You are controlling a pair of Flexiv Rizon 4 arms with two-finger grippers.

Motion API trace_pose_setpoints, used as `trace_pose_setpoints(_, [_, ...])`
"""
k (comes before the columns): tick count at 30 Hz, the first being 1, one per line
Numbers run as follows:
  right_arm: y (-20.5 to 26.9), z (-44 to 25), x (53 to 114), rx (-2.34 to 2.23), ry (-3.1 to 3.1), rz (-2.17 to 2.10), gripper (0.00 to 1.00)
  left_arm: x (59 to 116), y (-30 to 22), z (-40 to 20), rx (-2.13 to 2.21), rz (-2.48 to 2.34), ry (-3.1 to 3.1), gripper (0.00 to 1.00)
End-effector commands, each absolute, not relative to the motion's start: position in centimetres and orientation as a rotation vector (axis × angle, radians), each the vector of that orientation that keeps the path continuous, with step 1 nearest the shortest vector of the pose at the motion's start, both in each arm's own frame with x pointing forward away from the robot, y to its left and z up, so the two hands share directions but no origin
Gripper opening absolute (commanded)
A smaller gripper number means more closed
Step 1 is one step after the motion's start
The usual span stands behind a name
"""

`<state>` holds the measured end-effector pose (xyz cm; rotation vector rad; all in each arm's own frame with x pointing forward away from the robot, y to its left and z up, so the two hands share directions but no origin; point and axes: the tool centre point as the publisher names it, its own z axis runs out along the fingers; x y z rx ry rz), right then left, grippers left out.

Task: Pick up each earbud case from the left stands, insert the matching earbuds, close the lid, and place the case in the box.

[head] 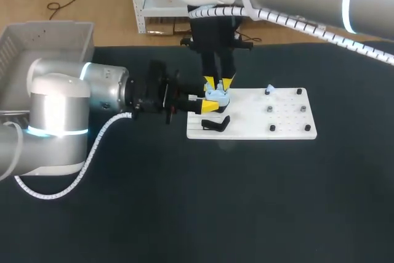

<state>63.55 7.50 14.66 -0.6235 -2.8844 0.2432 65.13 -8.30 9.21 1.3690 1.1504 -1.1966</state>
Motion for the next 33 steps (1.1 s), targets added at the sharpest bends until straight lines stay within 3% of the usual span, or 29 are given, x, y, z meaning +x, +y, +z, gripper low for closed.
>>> trace_pose_setpoints(1, [7.37,14.43,63.57,-0.626,-2.884,0.243,0.00,64.94,-8.32,9.19,1.365,-1.190,1.152,0.00])
trace_pose_setpoints(33, [7.21,13.50,64.45,-0.652,-2.851,0.257,0.00,64.94,-8.32,9.19,1.365,-1.190,1.152,0.00])
